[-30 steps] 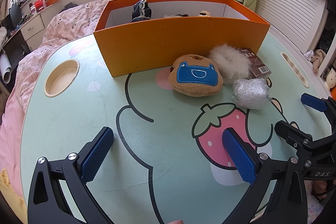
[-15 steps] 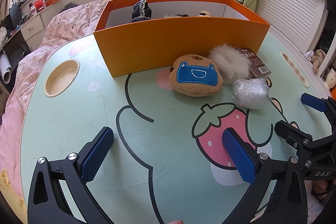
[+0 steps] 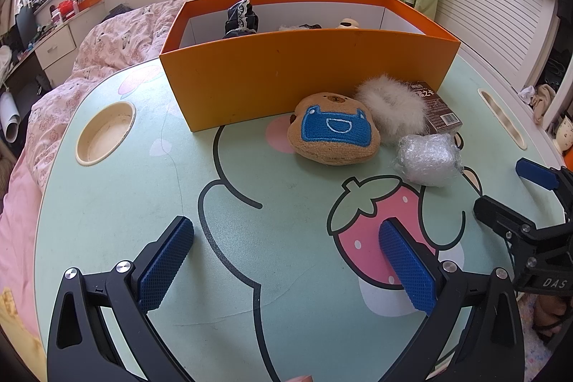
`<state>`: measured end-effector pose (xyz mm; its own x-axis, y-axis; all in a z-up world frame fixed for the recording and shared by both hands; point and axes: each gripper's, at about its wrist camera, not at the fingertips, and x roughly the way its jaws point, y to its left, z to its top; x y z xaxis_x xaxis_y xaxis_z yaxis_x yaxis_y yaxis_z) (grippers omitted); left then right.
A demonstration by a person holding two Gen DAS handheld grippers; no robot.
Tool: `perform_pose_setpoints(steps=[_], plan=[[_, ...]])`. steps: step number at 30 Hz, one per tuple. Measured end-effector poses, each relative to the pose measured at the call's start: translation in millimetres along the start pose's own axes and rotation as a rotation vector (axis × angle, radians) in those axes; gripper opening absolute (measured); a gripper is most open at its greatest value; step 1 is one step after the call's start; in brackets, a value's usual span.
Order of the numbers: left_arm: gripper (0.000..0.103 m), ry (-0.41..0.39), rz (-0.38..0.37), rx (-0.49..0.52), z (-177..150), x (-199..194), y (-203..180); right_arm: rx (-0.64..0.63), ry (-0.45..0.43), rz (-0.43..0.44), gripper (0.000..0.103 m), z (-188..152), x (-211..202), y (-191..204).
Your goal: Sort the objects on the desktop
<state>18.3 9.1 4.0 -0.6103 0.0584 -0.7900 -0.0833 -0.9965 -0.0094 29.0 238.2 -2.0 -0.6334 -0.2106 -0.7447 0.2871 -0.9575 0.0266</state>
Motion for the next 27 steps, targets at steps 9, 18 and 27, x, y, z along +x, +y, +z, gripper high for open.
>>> perform_pose_setpoints(steps=[9,18,27], plan=[[0.103,-0.001,-0.001,0.0,-0.1,-0.4,0.0,0.128,-0.016,0.084,0.086,56.0,7.0,-6.5],[0.103,-0.001,-0.001,-0.001,-0.3,-0.5,0.2,0.032,0.038,0.061,0.065,72.8,28.5,20.9],[0.103,-0.001,-0.001,-0.001,-0.6,-0.5,0.5,0.053,0.017,0.065,0.064,43.4,5.8,-4.1]])
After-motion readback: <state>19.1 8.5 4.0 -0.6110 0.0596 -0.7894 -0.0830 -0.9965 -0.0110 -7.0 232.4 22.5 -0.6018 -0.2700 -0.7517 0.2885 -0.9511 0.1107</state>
